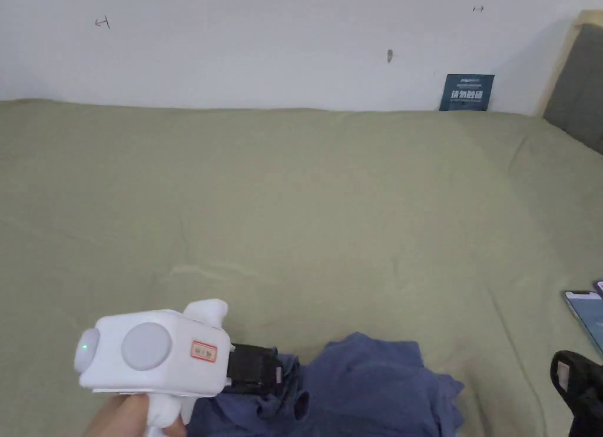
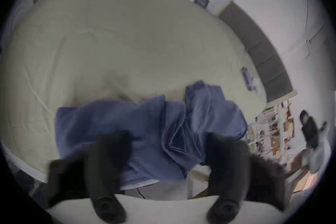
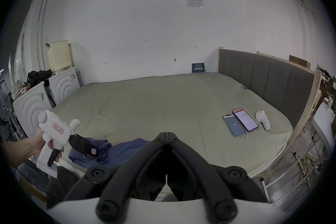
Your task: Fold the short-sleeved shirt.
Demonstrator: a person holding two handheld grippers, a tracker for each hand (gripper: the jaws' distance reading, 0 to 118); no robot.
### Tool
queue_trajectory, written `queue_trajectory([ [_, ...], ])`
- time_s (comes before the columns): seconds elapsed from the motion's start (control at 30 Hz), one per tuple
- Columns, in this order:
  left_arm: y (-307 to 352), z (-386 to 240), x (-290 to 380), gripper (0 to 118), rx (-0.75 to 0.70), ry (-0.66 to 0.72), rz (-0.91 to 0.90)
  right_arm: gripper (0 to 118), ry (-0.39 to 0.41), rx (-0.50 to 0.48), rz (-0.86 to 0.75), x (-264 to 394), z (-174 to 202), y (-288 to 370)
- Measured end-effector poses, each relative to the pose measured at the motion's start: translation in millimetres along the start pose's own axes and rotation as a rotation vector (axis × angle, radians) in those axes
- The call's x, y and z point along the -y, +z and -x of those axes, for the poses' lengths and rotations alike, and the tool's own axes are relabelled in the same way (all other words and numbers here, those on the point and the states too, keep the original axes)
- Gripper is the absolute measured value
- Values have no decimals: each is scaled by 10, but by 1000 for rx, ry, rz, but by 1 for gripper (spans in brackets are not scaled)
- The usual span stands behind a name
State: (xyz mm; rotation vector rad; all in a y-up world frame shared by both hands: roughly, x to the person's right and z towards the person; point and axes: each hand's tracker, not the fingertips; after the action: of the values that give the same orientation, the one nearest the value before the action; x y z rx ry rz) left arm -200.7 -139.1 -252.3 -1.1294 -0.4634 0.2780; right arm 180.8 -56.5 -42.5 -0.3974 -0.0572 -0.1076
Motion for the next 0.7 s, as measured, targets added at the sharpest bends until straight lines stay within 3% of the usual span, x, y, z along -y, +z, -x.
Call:
queue_trajectory([
  [0.03,133,21,-5,9,15,10,-20,0,0,-1,4,9,10,-16],
  [0.07,198,111,-23,1,29,29,-36,0,0,-4,8,29,10,-31],
  [0.27,255,513,-49,1,-31,105,-34,0,-22,-27,21,55,54,-73],
  [0.5,-453,247,115,1,160,151,114,0,-30,-19,37,78,48,-63],
  [0.6,-826,56,295,1,108,101,158,0,-36,-12,48,99,33,-56],
  [0.7,-860,98,309,1,183,181,122,0,-42,-8,60,117,27,-60],
])
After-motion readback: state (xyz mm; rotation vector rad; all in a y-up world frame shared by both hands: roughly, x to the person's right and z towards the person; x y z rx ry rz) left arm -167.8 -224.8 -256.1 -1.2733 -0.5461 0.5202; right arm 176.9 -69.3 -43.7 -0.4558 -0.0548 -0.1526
